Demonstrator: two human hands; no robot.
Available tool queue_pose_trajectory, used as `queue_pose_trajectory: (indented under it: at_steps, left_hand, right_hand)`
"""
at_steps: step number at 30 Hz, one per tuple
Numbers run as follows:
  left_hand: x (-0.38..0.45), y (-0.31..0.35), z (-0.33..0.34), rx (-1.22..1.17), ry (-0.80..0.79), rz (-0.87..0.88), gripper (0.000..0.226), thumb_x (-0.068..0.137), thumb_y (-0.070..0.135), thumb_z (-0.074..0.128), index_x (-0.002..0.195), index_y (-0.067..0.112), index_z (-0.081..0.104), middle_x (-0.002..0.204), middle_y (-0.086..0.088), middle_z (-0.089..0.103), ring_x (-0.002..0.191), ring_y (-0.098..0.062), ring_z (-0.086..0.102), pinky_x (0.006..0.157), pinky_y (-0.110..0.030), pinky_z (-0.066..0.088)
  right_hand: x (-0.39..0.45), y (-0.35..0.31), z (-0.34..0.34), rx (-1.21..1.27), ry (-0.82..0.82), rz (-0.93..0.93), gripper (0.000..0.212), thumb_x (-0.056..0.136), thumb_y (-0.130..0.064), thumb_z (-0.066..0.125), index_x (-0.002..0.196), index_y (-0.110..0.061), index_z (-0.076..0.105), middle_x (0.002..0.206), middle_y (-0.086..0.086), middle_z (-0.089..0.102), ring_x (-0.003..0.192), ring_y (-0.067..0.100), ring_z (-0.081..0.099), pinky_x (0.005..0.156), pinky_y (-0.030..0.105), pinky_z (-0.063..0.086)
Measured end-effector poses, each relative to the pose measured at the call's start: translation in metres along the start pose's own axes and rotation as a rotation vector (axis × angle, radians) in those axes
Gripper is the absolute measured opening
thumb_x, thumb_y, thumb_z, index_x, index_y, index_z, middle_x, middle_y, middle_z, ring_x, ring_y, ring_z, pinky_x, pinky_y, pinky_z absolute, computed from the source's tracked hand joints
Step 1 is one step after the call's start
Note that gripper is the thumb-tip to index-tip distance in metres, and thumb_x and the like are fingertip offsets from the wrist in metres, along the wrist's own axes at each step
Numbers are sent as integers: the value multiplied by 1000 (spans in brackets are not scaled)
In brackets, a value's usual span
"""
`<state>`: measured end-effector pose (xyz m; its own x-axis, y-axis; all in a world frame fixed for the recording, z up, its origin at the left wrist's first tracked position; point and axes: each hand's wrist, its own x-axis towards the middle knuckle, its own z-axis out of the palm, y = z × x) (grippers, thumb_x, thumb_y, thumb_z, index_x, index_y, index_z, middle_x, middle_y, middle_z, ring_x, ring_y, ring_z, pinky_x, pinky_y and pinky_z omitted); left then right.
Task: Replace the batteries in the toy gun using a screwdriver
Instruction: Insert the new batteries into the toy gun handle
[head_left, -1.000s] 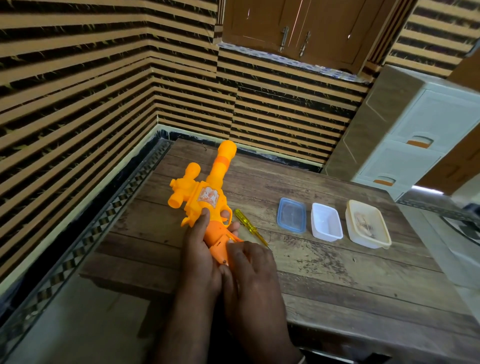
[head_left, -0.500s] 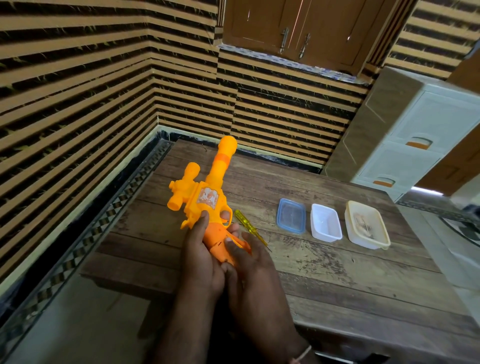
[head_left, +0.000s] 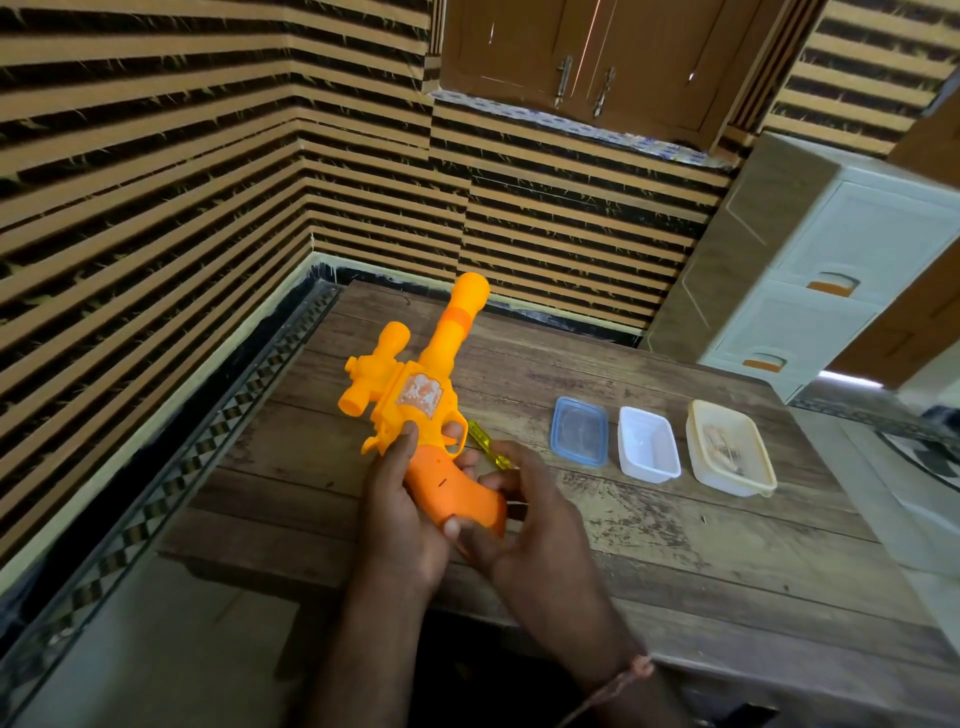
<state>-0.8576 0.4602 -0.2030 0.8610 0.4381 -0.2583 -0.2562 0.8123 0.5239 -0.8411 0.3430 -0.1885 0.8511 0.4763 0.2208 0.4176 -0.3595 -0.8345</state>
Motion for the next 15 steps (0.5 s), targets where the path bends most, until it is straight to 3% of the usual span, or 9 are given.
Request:
queue_pose_trajectory:
  at_steps: [1, 3, 5, 8, 10, 15]
  left_hand:
    - [1, 1, -1, -19, 13, 20, 41, 95, 39, 50, 116, 6, 62, 97, -14, 67, 76, -23, 63, 67, -34, 56]
    - [3, 4, -2, -39, 21, 74, 43, 98, 37, 46, 128, 9, 58, 104, -15, 67, 81, -25, 65, 69, -33, 55]
    - [5, 7, -4, -49, 56, 107, 47, 97, 36, 47, 137, 11, 53, 106, -15, 66, 84, -27, 67, 74, -35, 52]
    - [8, 10, -10, -66, 110, 125, 47, 97, 35, 47, 136, 10, 53, 103, -15, 66, 85, -27, 67, 77, -36, 50]
    - [10, 13, -14, -87, 127, 143, 41, 99, 34, 46, 132, 11, 55, 103, -15, 64, 78, -24, 70, 76, -37, 50]
    - [14, 16, -18, -109, 163, 146, 36, 99, 34, 47, 126, 13, 58, 100, -13, 66, 75, -23, 72, 77, -38, 50]
  right_hand:
    - [4, 3, -5, 67, 3, 46, 57, 67, -34, 81, 119, -34, 56, 97, -13, 67, 94, 5, 65, 82, 24, 53]
    - [14, 9, -16, 97, 82, 103, 36, 76, -30, 79, 109, -29, 64, 93, -7, 68, 88, 7, 66, 79, 29, 55]
    - [25, 18, -30, -2, 206, 117, 14, 85, -15, 73, 92, -25, 66, 85, -7, 68, 77, 1, 64, 71, 19, 51]
    - [34, 36, -47, -156, 331, 192, 16, 86, -6, 68, 85, -21, 66, 78, -13, 65, 73, 1, 63, 68, 16, 45]
    - [34, 47, -55, -232, 363, 244, 12, 86, -4, 68, 91, -15, 70, 81, -8, 67, 79, 11, 65, 74, 20, 44]
    - [22, 69, -76, -343, 386, 365, 13, 84, -6, 70, 95, -11, 74, 84, -1, 70, 80, 13, 62, 79, 21, 41]
